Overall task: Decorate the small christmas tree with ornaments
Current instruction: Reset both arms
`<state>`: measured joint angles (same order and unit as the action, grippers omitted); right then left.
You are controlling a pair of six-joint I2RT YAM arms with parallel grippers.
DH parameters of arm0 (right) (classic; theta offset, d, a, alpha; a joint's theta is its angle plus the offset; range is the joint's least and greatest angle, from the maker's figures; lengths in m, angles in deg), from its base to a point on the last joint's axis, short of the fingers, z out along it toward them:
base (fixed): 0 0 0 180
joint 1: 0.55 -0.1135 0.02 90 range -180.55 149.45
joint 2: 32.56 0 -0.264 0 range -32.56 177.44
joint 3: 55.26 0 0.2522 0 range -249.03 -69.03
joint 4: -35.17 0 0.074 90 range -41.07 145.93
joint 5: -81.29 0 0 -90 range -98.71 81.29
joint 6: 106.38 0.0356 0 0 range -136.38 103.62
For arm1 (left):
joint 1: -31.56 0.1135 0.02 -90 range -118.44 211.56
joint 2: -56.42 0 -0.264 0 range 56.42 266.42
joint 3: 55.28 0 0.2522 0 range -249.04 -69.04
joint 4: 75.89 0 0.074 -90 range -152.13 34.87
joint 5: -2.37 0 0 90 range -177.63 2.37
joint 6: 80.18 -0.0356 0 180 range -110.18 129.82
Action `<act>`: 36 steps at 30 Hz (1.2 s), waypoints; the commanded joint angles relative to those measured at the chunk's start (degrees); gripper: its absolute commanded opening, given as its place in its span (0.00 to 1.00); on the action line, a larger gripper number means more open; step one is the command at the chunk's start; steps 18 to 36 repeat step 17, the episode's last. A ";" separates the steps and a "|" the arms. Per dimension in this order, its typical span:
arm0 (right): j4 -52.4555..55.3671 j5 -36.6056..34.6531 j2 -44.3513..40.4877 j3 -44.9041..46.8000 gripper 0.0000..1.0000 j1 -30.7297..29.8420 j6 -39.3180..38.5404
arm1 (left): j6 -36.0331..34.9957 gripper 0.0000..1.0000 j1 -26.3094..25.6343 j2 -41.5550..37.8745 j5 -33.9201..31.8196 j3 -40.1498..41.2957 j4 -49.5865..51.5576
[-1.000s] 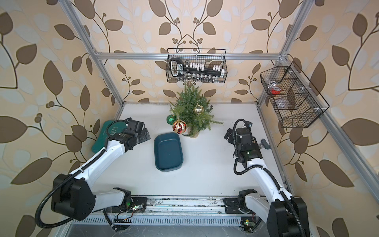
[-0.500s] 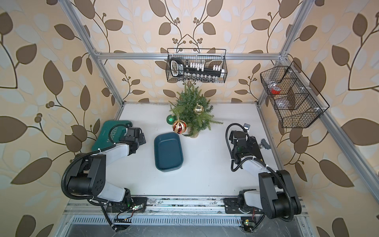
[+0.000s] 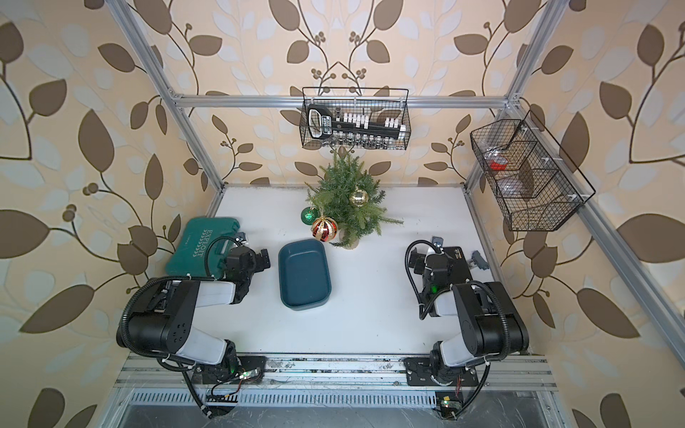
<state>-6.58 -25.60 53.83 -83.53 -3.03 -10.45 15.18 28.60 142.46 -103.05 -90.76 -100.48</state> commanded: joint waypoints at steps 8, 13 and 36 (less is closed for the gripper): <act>-5.04 0.32 -0.85 -0.33 1.00 -0.81 -1.45 | -2.22 0.99 -0.55 -0.13 -0.31 0.30 -5.51; -5.00 0.29 -0.81 -0.33 1.00 -0.78 -1.45 | -2.20 0.99 -0.55 0.62 -0.40 -0.16 -5.42; -5.00 0.21 -0.83 -0.26 1.00 -0.82 -1.45 | -2.27 0.99 -0.67 -0.33 -0.44 0.27 -5.42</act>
